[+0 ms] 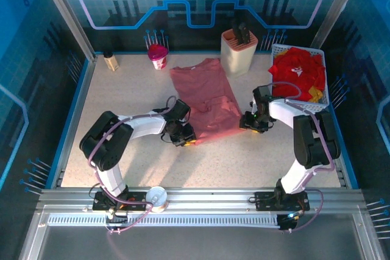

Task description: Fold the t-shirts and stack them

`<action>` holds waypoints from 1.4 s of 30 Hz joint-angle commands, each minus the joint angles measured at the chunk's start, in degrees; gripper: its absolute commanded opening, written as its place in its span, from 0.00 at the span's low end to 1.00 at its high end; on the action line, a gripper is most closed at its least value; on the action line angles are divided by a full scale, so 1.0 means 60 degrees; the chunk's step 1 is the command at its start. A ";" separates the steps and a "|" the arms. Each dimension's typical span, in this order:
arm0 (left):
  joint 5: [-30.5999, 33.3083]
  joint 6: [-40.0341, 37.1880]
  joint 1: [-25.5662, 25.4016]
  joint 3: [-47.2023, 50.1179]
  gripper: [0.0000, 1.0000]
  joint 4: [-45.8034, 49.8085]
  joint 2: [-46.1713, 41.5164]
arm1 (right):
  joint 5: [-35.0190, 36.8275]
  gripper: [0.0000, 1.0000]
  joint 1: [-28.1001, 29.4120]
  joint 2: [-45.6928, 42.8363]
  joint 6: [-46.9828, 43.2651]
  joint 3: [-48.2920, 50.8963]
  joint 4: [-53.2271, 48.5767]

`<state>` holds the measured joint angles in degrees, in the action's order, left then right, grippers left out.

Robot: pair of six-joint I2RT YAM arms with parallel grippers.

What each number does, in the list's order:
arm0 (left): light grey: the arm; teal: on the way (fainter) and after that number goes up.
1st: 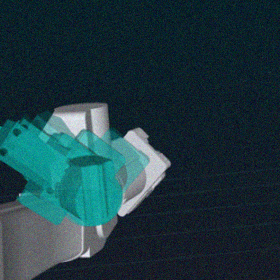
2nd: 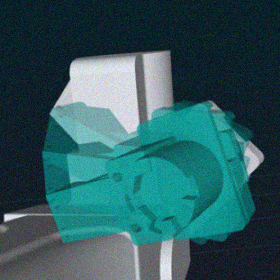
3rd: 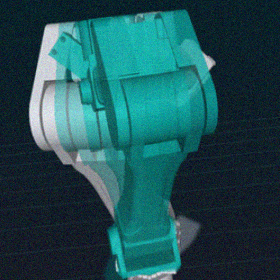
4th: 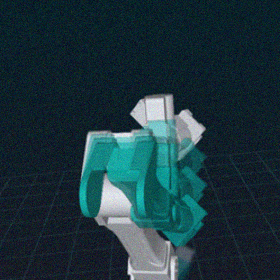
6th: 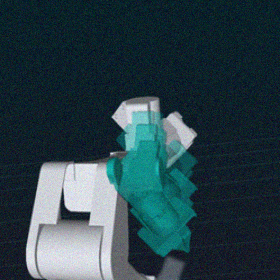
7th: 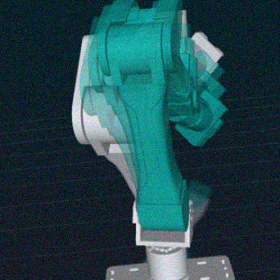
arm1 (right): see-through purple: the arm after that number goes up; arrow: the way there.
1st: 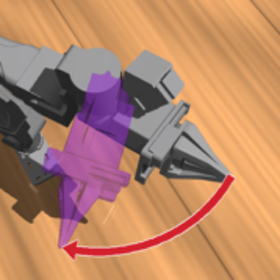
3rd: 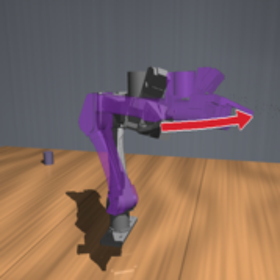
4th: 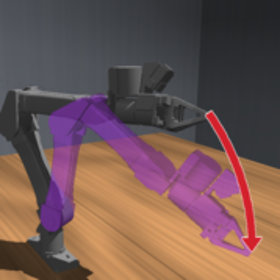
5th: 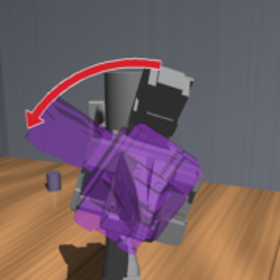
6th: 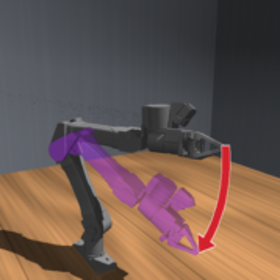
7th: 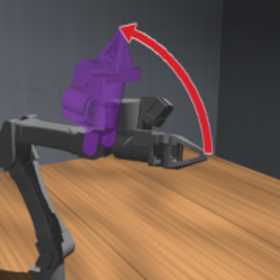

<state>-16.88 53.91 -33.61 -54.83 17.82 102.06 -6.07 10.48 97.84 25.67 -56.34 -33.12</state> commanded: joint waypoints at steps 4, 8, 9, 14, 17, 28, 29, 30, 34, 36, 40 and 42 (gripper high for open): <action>0.0242 -0.0377 -0.0235 -0.0294 0.15 -0.0908 0.0761 | -0.0306 0.51 0.0629 0.0406 -0.0546 -0.0421 0.0048; 0.0292 -0.0445 -0.0243 -0.0296 0.13 -0.0834 0.0802 | -0.0360 0.48 0.0825 0.0441 -0.0703 -0.0540 0.0013; 0.0307 -0.0459 -0.0239 -0.0296 0.12 -0.0825 0.0791 | -0.0331 0.47 0.0859 0.0483 -0.0727 -0.0579 0.0003; 0.0420 -0.0539 -0.0238 -0.0253 0.10 -0.0695 0.0761 | -0.0165 0.37 0.0846 0.0628 -0.0735 -0.0663 -0.0075; 0.0499 -0.0660 -0.0215 -0.0251 0.06 -0.0466 0.0695 | -0.0021 0.29 0.0852 0.0485 -0.0692 -0.0606 -0.0170; 0.1098 -0.1563 -0.0204 0.0088 0.00 0.1216 -0.0598 | -0.0071 0.09 0.0941 -0.0936 -0.0128 0.0243 -0.0675; 0.1115 -0.1681 -0.0196 0.0170 0.00 0.1389 -0.0786 | -0.0090 0.06 0.1013 -0.1084 -0.0057 0.0358 -0.0724; 0.1117 -0.1797 -0.0201 0.0271 0.00 0.1514 -0.0969 | -0.0047 0.02 0.1089 -0.1231 0.0055 0.0495 -0.0733; 0.0956 -0.2051 -0.0216 0.0763 0.00 0.1865 -0.1623 | 0.0094 0.00 0.1596 -0.1807 0.0681 0.1259 -0.0639; 0.0798 -0.2121 -0.0258 0.1070 0.00 0.1992 -0.1962 | 0.0288 0.00 0.2026 -0.2155 0.1170 0.1666 -0.0619; 0.0719 -0.1959 -0.0357 0.1793 0.00 0.2250 -0.2835 | 0.0660 0.00 0.2927 -0.3096 0.2328 0.2613 -0.0346; 0.0763 -0.1712 -0.0376 0.2297 0.00 0.2353 -0.3454 | 0.0954 0.00 0.3454 -0.3714 0.2980 0.3117 -0.0265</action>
<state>-12.34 43.13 -35.44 -44.49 27.05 85.95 -4.19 28.40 79.79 36.12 -40.69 -33.76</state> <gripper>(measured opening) 0.050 0.059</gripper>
